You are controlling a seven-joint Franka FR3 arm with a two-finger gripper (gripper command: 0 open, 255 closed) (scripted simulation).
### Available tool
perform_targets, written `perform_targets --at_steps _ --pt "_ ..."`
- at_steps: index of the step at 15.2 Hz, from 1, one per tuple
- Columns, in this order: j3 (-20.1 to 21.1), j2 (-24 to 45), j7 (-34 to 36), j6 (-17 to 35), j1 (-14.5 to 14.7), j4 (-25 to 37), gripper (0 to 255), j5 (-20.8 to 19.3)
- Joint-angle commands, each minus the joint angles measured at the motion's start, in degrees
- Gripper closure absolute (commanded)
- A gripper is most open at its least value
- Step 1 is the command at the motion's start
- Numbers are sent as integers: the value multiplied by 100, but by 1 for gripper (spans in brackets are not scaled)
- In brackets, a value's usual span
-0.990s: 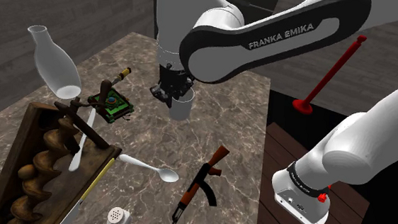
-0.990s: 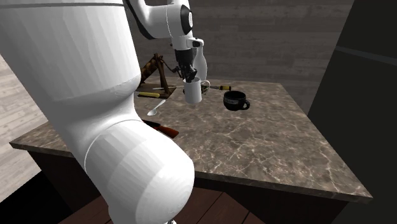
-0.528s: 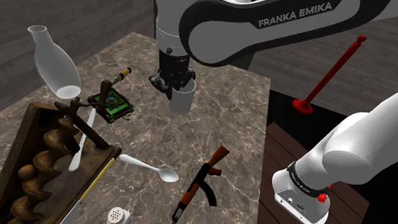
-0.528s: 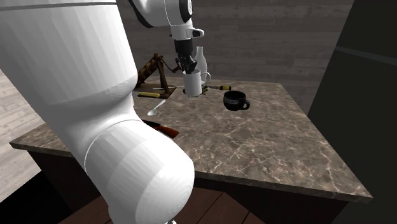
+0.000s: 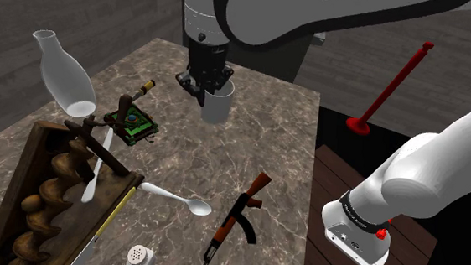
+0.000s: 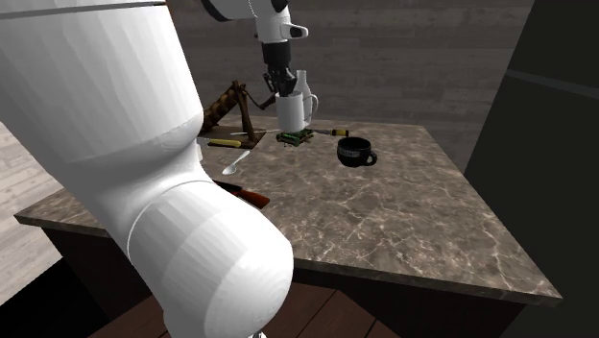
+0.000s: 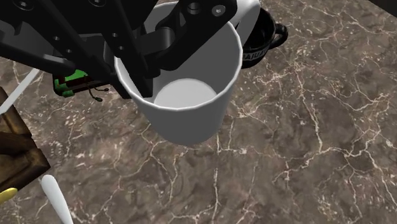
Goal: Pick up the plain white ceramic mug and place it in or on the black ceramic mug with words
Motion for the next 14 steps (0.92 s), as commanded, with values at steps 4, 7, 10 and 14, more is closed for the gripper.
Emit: perform_targets --at_steps 4,7,10,14 --pt "-27 -78 -46 -360 -4 292 255 41" --pt "-222 112 -372 -397 -179 505 255 -70" --pt "-401 348 -678 -449 -349 778 255 -190" --pt "-615 729 -1057 -550 -561 1240 255 -356"
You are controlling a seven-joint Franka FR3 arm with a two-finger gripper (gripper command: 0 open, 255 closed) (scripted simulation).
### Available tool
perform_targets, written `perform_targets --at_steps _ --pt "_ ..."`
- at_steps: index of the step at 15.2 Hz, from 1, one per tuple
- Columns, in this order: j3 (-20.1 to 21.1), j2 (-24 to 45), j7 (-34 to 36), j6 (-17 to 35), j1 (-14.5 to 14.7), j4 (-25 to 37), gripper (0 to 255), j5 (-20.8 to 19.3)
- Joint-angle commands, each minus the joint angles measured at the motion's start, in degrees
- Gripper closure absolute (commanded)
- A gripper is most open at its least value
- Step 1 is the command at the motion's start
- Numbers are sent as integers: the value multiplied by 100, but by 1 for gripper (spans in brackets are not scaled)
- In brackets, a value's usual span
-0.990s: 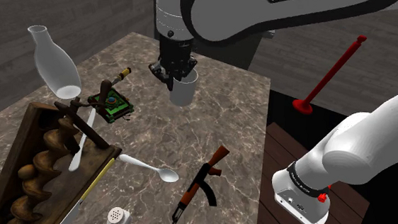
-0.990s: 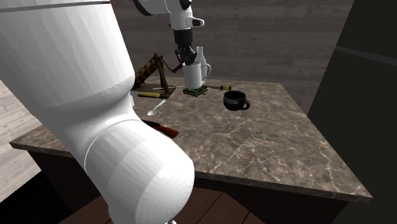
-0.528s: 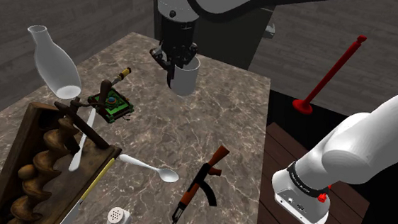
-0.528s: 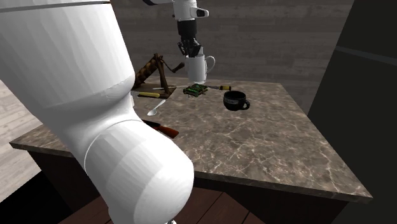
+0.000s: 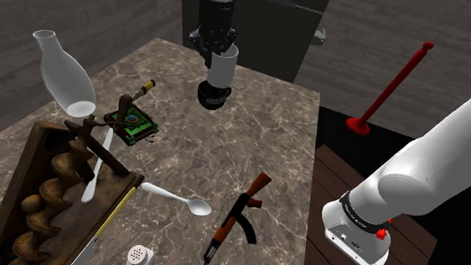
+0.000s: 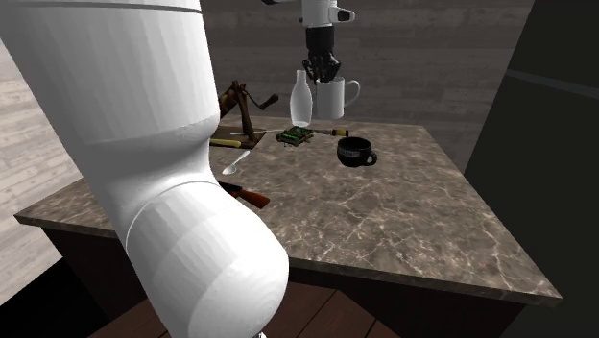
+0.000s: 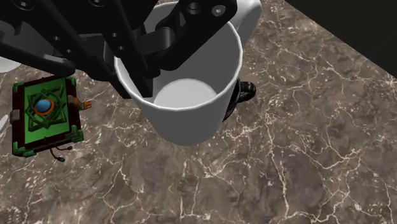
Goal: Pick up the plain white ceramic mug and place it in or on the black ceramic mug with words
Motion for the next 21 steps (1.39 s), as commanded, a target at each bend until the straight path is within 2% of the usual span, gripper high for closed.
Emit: perform_targets --at_steps 1,8,21 --pt "-114 124 -223 -69 -112 190 255 -47" --pt "-422 1025 -819 -396 -407 1386 255 -351" --pt "-446 1104 -734 577 -427 483 255 -416"
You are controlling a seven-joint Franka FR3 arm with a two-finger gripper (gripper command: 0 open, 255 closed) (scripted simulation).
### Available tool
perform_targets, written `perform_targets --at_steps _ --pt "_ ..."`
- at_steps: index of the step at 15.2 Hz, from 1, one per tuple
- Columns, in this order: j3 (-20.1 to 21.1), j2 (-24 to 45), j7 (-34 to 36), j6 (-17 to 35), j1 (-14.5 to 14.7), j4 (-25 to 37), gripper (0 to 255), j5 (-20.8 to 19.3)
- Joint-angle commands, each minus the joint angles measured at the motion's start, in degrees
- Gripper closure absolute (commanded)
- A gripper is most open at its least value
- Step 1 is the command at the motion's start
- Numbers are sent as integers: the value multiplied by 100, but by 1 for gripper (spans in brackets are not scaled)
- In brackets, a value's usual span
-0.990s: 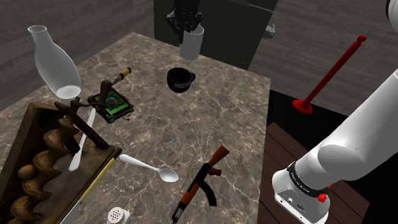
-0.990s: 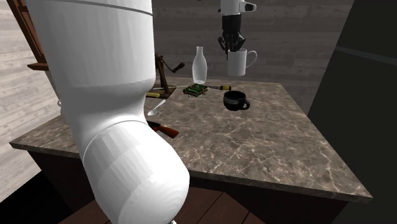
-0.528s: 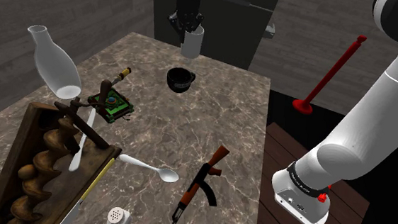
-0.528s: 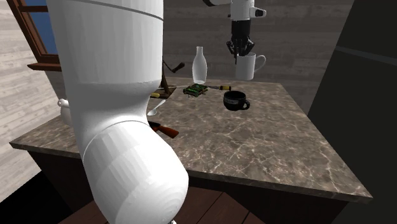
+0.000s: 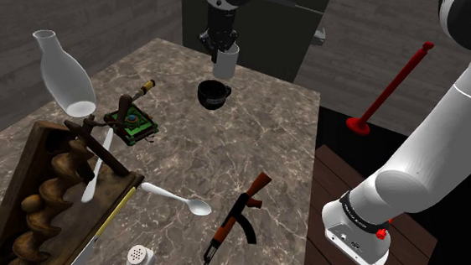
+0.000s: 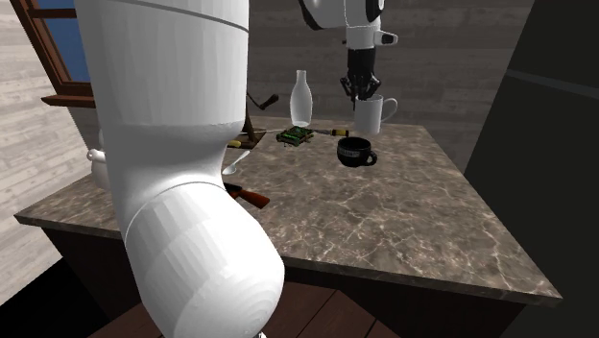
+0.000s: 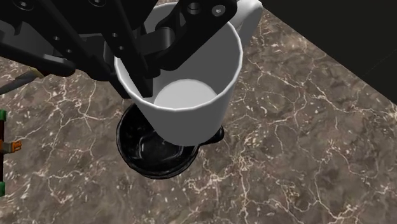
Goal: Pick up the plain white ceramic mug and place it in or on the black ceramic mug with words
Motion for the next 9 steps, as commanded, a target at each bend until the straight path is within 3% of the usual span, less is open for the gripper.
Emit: perform_targets --at_steps 1,9 --pt "-4 22 18 151 0 -128 255 -16" --pt "-13 89 56 412 2 -329 255 -58"
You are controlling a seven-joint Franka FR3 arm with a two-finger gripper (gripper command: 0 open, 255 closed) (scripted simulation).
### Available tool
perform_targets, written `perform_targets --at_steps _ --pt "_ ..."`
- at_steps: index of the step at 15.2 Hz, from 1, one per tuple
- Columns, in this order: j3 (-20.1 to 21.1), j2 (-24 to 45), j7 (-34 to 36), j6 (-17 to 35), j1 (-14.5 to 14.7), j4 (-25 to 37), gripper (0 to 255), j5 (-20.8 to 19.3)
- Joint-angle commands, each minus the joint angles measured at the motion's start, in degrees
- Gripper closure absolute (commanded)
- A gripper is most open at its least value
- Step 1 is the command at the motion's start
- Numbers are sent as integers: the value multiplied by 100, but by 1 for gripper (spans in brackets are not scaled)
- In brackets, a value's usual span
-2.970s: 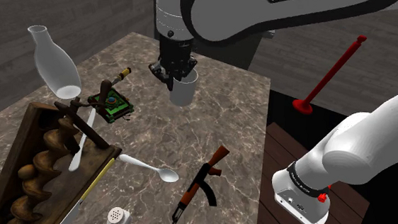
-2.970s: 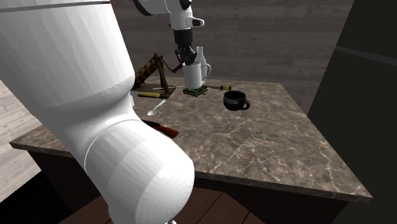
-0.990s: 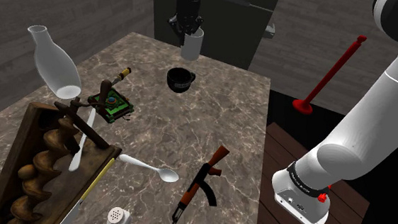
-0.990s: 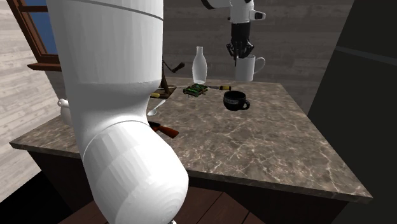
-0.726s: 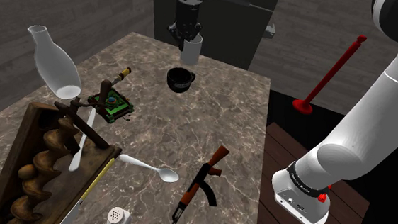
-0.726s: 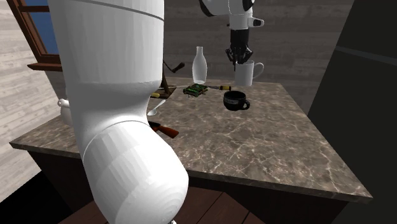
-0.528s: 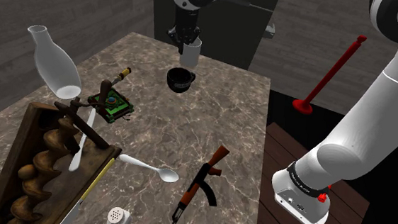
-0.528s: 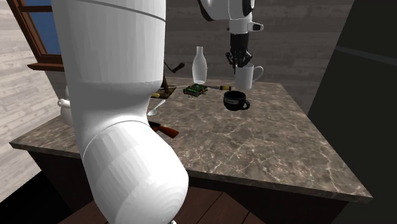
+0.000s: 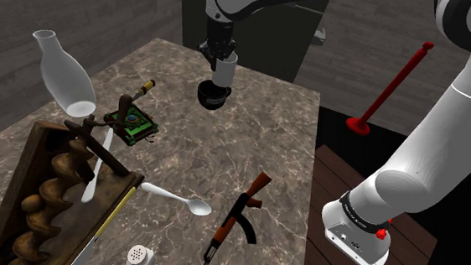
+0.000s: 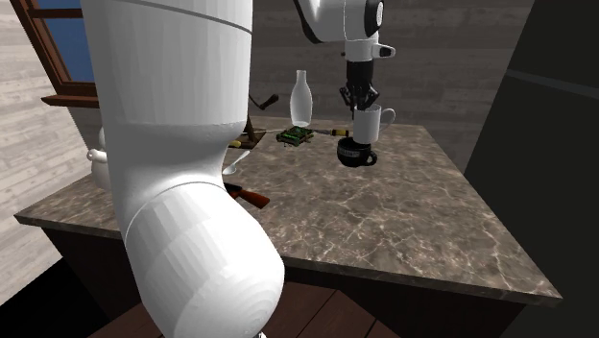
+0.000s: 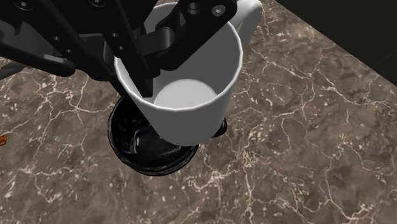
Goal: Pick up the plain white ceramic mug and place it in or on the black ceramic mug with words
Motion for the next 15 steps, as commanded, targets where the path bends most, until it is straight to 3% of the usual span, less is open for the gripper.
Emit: perform_targets --at_steps 1,3,4,9,13,15 --pt "0 -1 1 5 0 -4 255 0" --pt "0 -1 1 5 0 -4 255 0" --pt "0 -1 1 4 0 -4 0 0" --pt "0 -1 1 4 0 -3 0 0" --pt "32 -196 -71 -660 3 482 0 107" --pt "32 -197 -71 -659 3 481 0 108"
